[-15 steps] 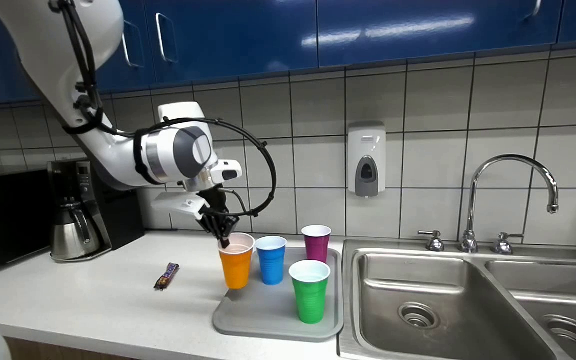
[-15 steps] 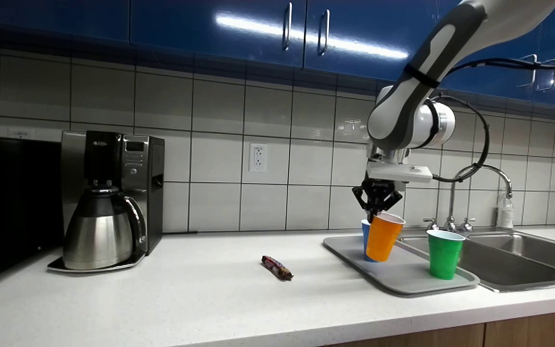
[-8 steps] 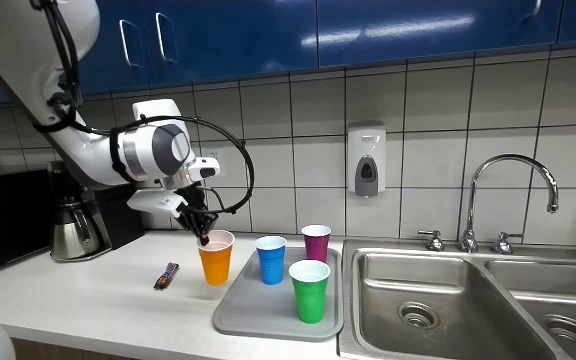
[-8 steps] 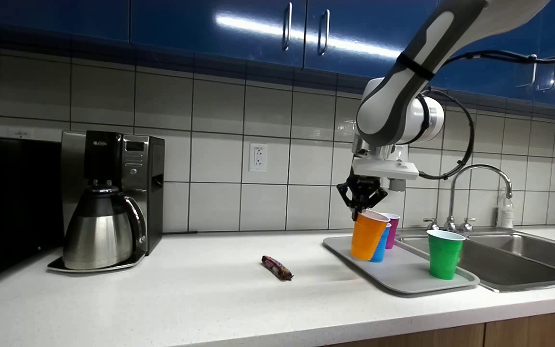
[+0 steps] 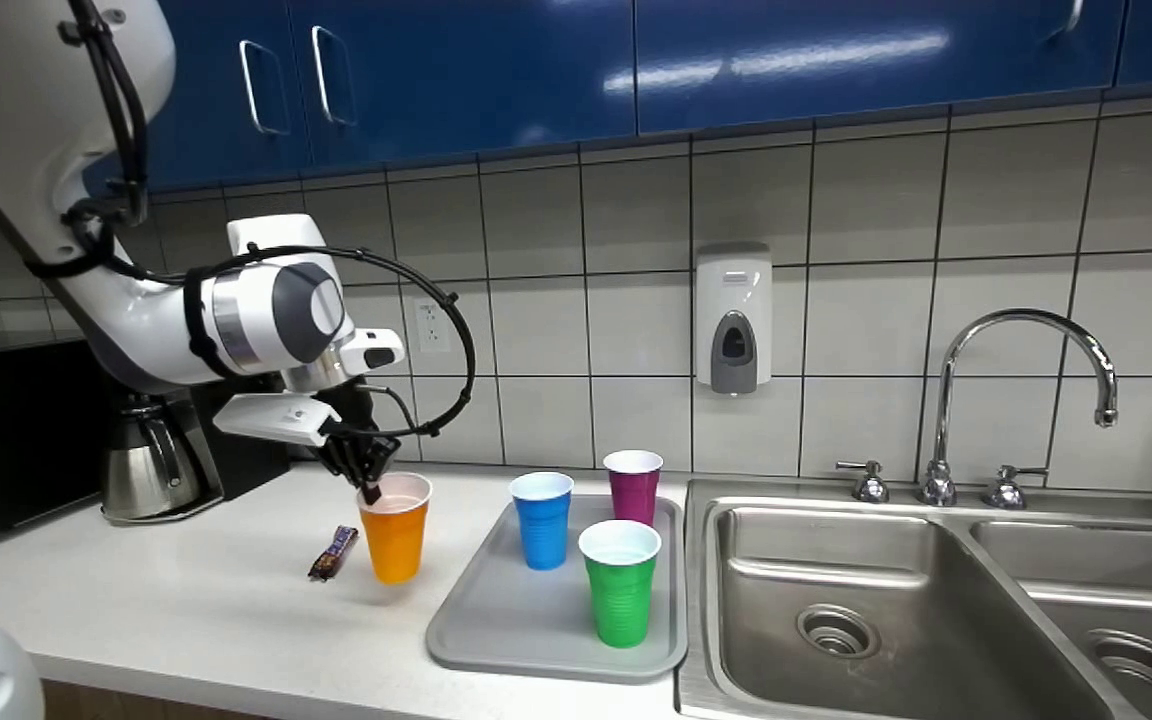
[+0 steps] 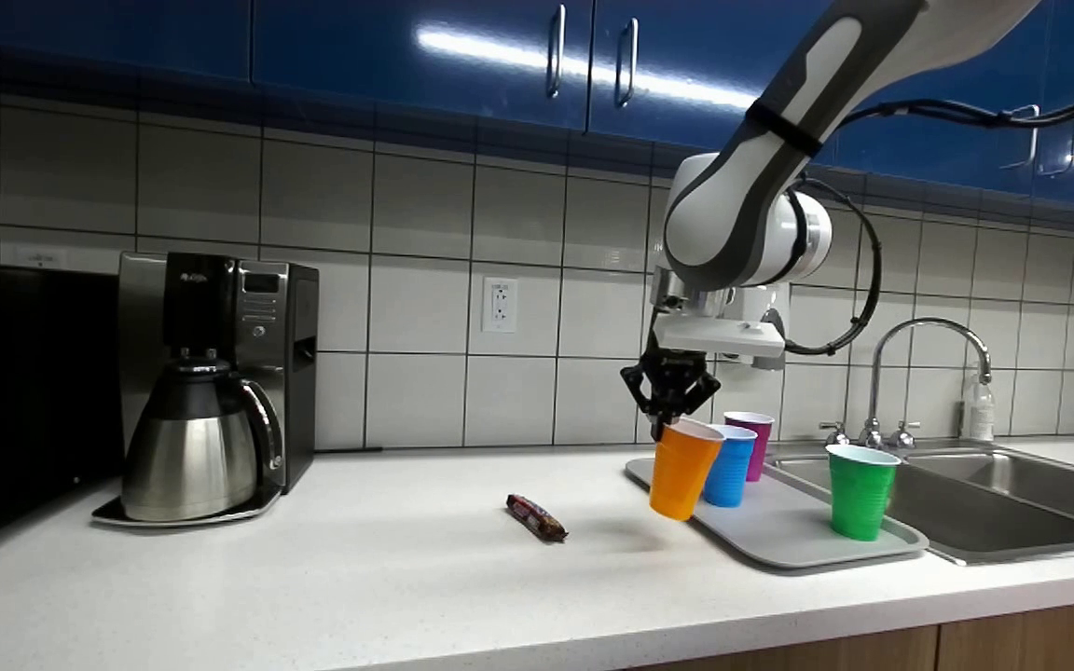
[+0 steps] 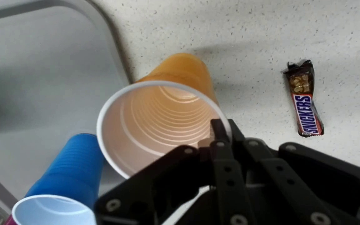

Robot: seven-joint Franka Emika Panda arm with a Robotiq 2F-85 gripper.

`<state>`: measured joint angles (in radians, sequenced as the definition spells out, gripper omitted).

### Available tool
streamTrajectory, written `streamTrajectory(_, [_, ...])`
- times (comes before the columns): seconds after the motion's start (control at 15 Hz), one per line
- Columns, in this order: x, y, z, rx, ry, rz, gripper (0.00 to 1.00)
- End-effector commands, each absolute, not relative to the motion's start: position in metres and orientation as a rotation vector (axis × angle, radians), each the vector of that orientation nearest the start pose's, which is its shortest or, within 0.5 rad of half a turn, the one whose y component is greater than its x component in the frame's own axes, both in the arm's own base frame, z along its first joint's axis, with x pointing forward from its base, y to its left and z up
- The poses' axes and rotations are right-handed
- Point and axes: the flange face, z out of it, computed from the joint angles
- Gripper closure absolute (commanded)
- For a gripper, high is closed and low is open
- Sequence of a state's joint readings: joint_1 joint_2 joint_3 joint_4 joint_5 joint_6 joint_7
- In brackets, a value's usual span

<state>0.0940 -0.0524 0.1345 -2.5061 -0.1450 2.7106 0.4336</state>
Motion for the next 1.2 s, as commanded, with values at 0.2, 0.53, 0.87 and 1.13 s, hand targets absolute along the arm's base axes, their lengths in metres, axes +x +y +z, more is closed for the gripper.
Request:
streamTrajectory(0.2, [0.466, 0.135, 0.307, -3.132, 0.074, -0.353, 0.99])
streamTrajectory(0.53, [0.462, 0.143, 0.293, -3.149, 0.033, -0.316, 0.99])
streamTrajectory(0.87, [0.461, 0.146, 0.288, -3.164, 0.012, -0.31, 0.62])
streamTrajectory(1.13, [0.46, 0.147, 0.29, -3.165, 0.018, -0.32, 0.33])
